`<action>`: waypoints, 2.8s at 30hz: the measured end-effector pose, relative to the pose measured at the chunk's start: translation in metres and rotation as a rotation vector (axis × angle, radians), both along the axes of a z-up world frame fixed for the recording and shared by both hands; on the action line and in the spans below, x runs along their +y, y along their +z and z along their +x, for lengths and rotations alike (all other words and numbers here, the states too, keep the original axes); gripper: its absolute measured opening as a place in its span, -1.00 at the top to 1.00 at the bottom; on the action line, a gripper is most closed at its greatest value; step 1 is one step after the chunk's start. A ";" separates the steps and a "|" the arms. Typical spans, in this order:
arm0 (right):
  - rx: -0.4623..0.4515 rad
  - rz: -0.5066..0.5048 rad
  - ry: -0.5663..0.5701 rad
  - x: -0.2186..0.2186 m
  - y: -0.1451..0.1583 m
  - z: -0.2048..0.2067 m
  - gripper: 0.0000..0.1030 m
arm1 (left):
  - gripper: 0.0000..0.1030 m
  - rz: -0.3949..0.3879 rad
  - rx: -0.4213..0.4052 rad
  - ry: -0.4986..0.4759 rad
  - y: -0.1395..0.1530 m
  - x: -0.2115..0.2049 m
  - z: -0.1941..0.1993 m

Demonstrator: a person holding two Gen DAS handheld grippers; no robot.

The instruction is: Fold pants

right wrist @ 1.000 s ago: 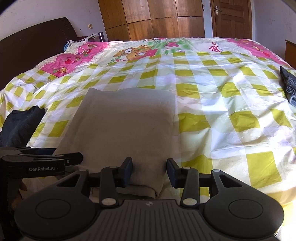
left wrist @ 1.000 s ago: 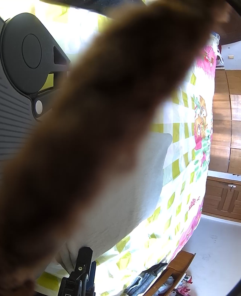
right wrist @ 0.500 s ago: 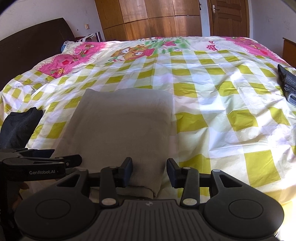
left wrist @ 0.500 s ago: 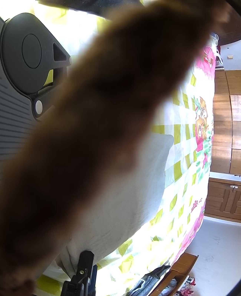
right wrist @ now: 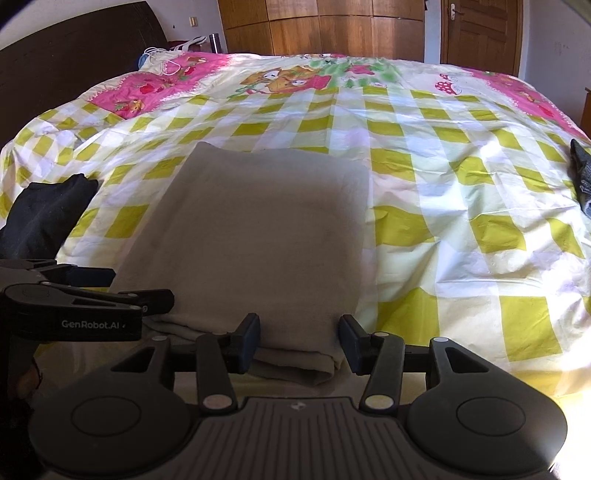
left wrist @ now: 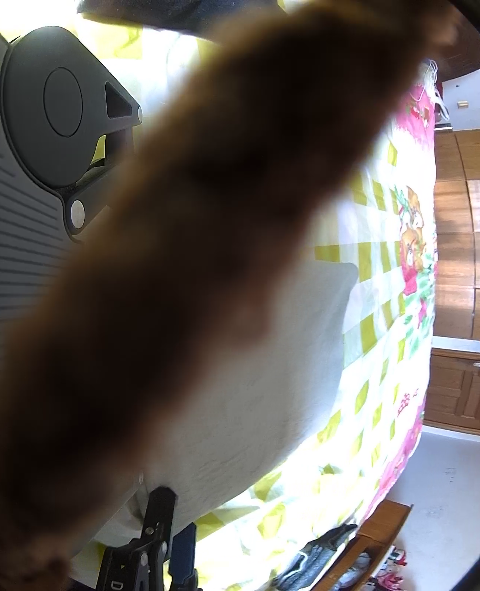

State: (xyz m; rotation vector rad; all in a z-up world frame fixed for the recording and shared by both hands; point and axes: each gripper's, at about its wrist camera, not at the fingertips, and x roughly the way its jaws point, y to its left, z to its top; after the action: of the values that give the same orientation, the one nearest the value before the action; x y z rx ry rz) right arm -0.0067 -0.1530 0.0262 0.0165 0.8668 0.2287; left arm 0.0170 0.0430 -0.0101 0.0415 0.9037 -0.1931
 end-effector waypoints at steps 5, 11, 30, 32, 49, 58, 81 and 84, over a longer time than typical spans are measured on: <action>-0.016 0.033 -0.002 -0.008 -0.006 -0.001 -0.21 | -0.64 -0.005 0.016 0.015 -0.001 0.002 -0.001; 0.022 0.109 -0.055 -0.021 -0.015 0.007 -0.20 | -0.65 0.012 -0.025 0.032 0.000 -0.002 -0.005; -0.044 0.057 -0.035 -0.007 -0.009 0.008 -0.21 | -0.66 0.039 -0.071 0.017 0.006 -0.011 -0.008; -0.039 0.048 -0.036 -0.007 -0.012 0.007 -0.21 | -0.66 0.046 -0.065 0.010 0.005 -0.013 -0.008; -0.080 0.041 -0.032 -0.006 -0.007 -0.006 -0.21 | -0.66 -0.008 -0.054 0.028 0.006 -0.008 -0.013; -0.102 0.050 -0.024 -0.005 -0.004 -0.010 -0.21 | -0.66 0.013 -0.054 0.003 0.005 -0.017 -0.016; -0.127 0.022 -0.003 -0.001 -0.001 -0.015 -0.22 | -0.66 0.014 -0.041 0.004 0.005 -0.015 -0.017; -0.112 0.008 0.003 0.001 -0.004 -0.013 -0.24 | -0.67 -0.005 -0.024 0.003 0.006 -0.013 -0.020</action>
State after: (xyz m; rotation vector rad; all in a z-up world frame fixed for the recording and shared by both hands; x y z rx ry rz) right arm -0.0196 -0.1524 0.0217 0.0100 0.7549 0.2344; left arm -0.0026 0.0298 -0.0042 0.0381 0.8793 -0.1912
